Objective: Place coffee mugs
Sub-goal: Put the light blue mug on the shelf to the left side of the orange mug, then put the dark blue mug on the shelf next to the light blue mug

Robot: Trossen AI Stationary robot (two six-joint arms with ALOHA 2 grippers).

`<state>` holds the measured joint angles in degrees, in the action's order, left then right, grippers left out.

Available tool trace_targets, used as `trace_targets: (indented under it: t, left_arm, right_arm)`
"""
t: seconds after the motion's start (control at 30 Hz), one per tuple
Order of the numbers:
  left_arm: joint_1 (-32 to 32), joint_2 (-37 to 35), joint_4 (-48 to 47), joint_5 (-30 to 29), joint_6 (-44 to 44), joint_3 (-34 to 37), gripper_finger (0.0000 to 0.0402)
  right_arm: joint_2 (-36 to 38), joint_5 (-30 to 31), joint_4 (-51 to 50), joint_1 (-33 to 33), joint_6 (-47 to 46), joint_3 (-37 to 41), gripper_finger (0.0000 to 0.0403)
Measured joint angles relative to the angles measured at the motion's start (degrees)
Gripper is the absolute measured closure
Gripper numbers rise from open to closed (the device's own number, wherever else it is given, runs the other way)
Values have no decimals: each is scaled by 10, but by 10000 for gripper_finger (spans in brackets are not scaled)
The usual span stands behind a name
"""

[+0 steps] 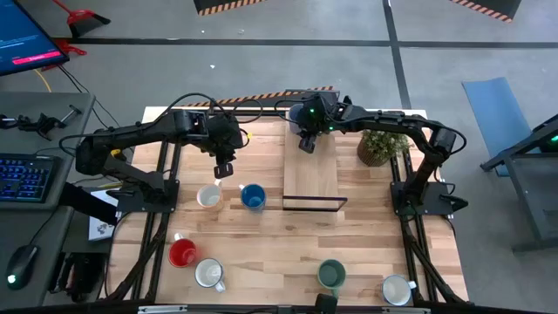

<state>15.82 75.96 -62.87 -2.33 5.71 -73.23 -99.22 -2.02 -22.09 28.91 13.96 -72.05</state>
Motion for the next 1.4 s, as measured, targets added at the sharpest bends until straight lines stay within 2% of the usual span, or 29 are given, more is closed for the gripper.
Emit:
trace_targets:
  t: [0.37,0.53,0.67,0.73,0.83,1.07,1.23,1.4]
  left_arm:
    - [0,0,0,0,-1,0,321]
    - [0,0,0,0,0,0,321]
    - [0,0,0,0,4,0,321]
    - [0,0,0,0,5,0,321]
    - [0,0,0,0,5,0,321]
    - [0,0,0,0,3,0,321]
    - [0,0,0,0,-10,0,321]
    - [0,0,0,0,-18,0,321]
  right_arm:
    - [0,5,25,13,-4,0,289]
    - [3,-41,42,15,-29,0,289]
    - [3,-94,8,1,-50,-30,289]
    - [3,-136,-30,-9,-50,-62,289]
    - [3,-187,-143,-27,-45,-129,289]
    - [4,-165,-474,-87,-50,-259,289]
    - [20,-146,-605,-130,-65,-249,289]
    - [104,-108,-612,-176,-126,-165,289]
